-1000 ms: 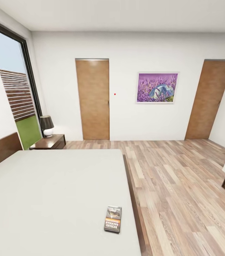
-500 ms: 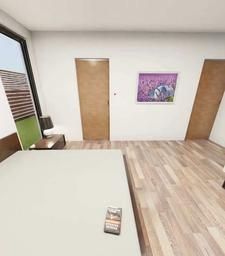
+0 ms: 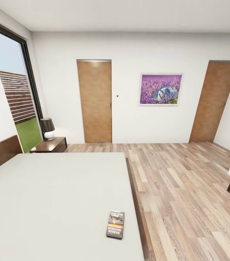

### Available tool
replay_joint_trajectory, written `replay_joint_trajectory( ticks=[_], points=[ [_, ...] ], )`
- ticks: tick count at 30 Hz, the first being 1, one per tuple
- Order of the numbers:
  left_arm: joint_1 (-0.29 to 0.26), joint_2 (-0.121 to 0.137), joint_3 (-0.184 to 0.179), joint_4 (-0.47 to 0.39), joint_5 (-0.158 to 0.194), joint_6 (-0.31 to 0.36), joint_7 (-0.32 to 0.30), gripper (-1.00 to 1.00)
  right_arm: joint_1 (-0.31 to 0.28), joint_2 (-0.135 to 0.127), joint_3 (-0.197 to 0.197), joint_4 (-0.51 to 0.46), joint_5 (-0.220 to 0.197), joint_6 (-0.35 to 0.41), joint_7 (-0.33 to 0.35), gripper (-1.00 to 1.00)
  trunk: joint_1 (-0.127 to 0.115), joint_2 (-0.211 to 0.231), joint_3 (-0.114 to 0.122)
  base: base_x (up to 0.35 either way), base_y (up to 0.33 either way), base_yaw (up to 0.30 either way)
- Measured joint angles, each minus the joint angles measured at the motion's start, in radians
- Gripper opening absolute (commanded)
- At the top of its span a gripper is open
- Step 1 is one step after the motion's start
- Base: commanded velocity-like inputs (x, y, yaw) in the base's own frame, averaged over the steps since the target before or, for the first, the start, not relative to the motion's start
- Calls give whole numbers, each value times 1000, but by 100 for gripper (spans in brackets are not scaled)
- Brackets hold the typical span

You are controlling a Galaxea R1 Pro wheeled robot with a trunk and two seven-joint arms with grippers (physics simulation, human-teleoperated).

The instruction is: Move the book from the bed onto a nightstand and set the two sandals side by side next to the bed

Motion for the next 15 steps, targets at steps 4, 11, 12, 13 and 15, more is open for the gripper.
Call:
replay_joint_trajectory(
  ticks=[4, 11, 12, 13, 15],
  points=[
    [0, 0, 0, 0, 0, 0, 0, 100, 0, 0, 0, 0, 0, 0, 0, 100, 0, 0, 0, 0, -90, 0],
    [0, 0, 0, 0, 0, 0, 0, 100, 0, -1, 0, 1, 0, 0, 0, 100, 0, 0, 0, 0, -50, 0],
    [0, 0, 0, 0, 0, 0, 0, 100, 0, -1, 0, 1, 0, 0, 0, 100, 0, 0, 0, 0, -23, 0],
    [0, 0, 0, 0, 0, 0, 0, 100, 0, -1, 0, 1, 0, 0, 0, 100, 0, 0, 0, 0, -18, 0],
    [0, 0, 0, 0, 1, 0, 0, 100, 0, -1, 0, 1, 0, 0, 0, 100, 0, 0, 0, 0, -13, 0]
  ],
)
